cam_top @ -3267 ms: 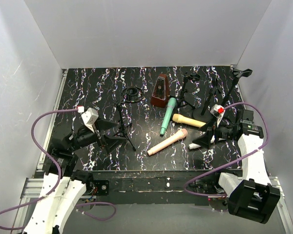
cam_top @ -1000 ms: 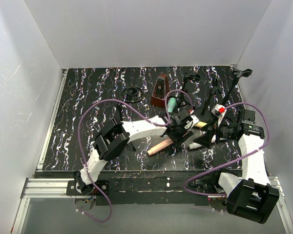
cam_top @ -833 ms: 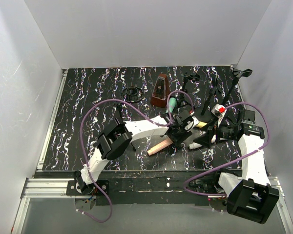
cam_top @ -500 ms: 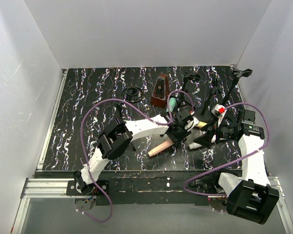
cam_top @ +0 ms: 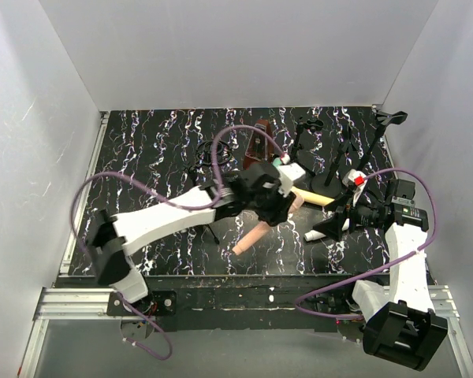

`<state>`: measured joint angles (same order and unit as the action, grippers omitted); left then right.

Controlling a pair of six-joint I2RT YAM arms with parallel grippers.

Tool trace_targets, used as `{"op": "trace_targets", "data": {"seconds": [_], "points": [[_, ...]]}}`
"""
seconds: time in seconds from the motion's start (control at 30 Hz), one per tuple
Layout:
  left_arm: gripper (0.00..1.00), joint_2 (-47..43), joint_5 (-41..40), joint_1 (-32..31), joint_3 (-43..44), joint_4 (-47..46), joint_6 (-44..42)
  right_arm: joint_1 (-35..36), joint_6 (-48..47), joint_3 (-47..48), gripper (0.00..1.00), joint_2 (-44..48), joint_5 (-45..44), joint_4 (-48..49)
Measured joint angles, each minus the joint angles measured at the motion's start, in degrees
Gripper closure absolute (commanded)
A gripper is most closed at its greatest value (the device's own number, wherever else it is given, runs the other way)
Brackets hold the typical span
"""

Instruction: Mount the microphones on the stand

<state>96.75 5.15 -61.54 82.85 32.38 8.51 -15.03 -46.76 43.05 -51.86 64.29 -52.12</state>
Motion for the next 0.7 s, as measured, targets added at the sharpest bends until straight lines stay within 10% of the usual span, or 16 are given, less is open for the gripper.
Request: {"op": "trace_targets", "data": {"seconds": [0.33,0.7], "points": [[1.0,-24.9,4.6,11.1,7.0,-9.6,2.8,-0.2,0.0,-0.1,0.03,0.1,0.1,0.2],[1.0,-25.0,0.5,20.5,9.6,-25.4,-3.8,-0.3,0.0,-0.1,0.03,0.0,0.2,0.2]]}}
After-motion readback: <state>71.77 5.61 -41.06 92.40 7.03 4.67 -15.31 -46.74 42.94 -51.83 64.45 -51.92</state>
